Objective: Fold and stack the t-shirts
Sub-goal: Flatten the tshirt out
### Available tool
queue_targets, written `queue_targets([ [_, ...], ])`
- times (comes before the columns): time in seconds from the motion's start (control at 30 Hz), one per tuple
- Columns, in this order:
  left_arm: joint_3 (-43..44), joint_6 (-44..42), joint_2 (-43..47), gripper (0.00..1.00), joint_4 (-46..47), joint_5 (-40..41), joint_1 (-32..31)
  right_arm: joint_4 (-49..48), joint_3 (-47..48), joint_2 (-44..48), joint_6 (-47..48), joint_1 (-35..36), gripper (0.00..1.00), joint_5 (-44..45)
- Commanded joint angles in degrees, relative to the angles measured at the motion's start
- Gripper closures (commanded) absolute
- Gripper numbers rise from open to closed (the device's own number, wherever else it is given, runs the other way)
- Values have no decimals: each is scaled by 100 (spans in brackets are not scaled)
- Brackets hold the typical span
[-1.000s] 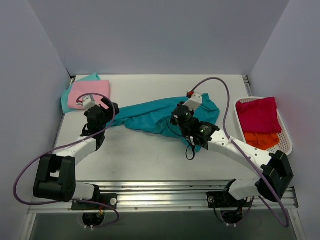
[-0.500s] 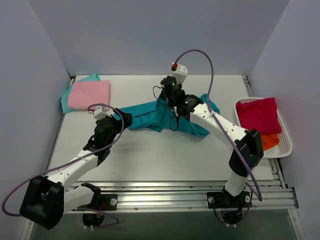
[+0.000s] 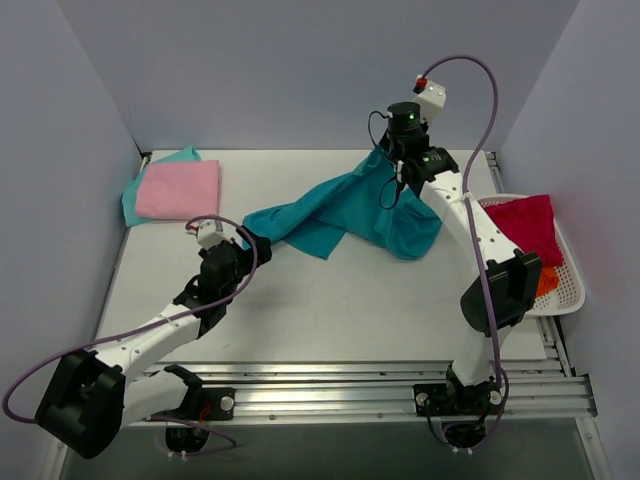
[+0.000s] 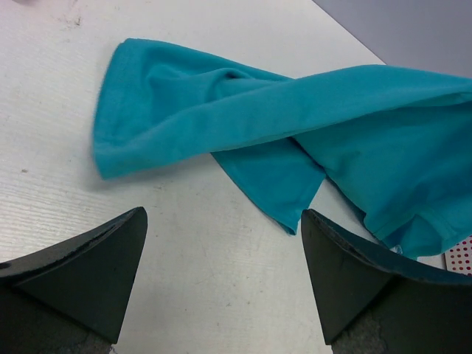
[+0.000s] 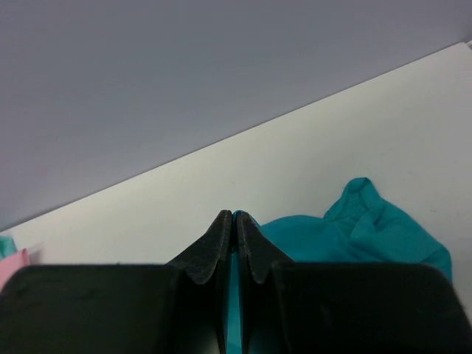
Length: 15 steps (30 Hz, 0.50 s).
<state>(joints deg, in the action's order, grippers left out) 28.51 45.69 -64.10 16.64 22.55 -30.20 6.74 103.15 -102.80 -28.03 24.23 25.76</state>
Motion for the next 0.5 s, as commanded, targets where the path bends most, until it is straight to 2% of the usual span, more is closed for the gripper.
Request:
queue_targets([
  [0.0,14,-60,-85,6,67,215,-48,55,188,94,210,-242,100,-211],
  [0.27,-21,141,-1060,6,488,198,-258,-235,-172,94,35,-445,100,-572],
  [0.47,250,414,-1921,6,594,637,-1155,-261,-182,67,35,-454,100,-668],
])
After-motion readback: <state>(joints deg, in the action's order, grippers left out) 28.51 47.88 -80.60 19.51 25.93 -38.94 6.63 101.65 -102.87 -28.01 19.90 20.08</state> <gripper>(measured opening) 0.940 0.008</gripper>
